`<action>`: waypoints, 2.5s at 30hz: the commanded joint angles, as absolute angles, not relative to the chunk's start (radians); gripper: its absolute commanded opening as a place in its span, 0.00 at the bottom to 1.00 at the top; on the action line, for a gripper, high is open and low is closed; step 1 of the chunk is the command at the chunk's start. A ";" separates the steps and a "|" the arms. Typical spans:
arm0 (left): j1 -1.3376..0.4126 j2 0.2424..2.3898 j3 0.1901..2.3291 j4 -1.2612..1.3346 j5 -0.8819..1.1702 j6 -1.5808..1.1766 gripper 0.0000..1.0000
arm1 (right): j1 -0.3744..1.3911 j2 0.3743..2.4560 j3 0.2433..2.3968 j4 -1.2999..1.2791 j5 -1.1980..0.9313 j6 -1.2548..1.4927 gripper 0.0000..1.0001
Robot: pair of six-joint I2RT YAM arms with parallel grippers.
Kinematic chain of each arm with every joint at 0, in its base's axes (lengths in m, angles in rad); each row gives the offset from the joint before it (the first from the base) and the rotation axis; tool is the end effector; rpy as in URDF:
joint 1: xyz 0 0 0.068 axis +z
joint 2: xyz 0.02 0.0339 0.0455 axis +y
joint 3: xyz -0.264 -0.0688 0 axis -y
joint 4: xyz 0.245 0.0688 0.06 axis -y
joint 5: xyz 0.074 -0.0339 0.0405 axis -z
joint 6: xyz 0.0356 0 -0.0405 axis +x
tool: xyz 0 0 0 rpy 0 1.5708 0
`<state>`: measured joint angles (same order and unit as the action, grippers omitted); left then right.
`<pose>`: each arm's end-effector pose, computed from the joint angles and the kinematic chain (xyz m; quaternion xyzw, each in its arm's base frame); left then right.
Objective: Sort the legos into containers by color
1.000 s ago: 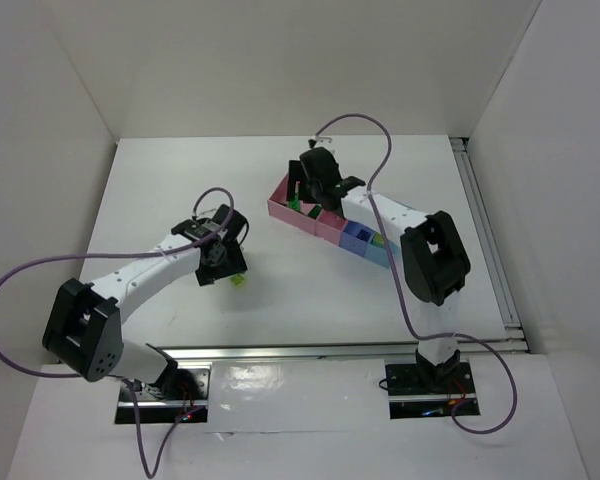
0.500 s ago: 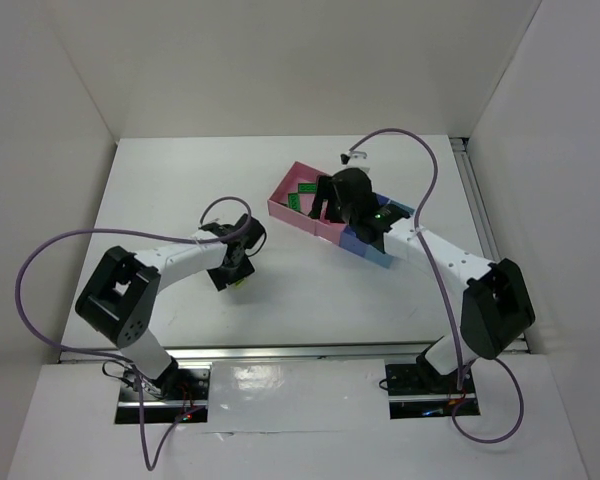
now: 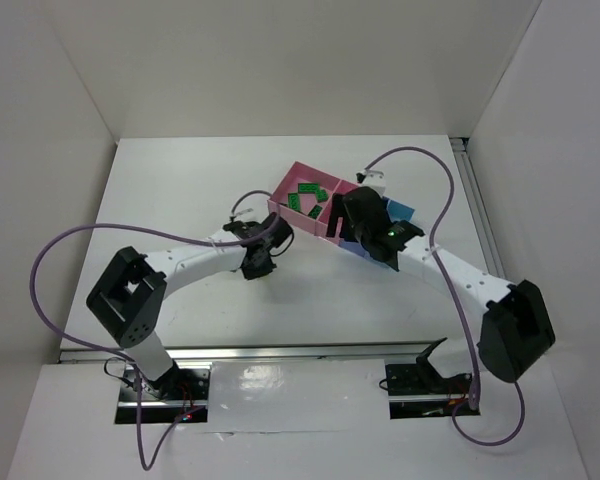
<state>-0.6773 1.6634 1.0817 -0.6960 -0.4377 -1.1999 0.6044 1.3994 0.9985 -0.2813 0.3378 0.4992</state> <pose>0.2532 -0.1843 0.1902 -0.2801 0.9247 0.0119 0.2575 0.2597 0.1650 0.2654 0.0254 0.8926 0.0929 0.4404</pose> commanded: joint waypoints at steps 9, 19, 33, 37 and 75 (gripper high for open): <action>-0.879 1.810 1.570 -0.690 -0.405 -0.945 0.09 | 0.603 1.065 0.966 -0.559 0.811 0.765 0.85; -0.822 1.947 1.813 -0.606 -0.197 -0.657 0.07 | 0.603 1.046 1.008 -0.704 0.806 0.834 0.85; -0.709 2.095 1.965 -0.589 0.247 -0.350 0.04 | 0.295 1.247 1.049 -0.465 0.258 0.675 0.79; -0.709 2.157 2.037 -0.609 0.287 -0.339 0.02 | 0.175 1.330 1.071 -0.483 0.147 0.675 0.79; -0.706 2.391 2.384 -0.549 0.486 -0.425 0.01 | 0.054 1.284 1.072 -0.514 0.261 0.690 0.80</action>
<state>-0.6838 2.4420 2.3306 -0.6044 0.4011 -0.4007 0.0742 1.3323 1.0737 -0.5171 0.2024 0.6697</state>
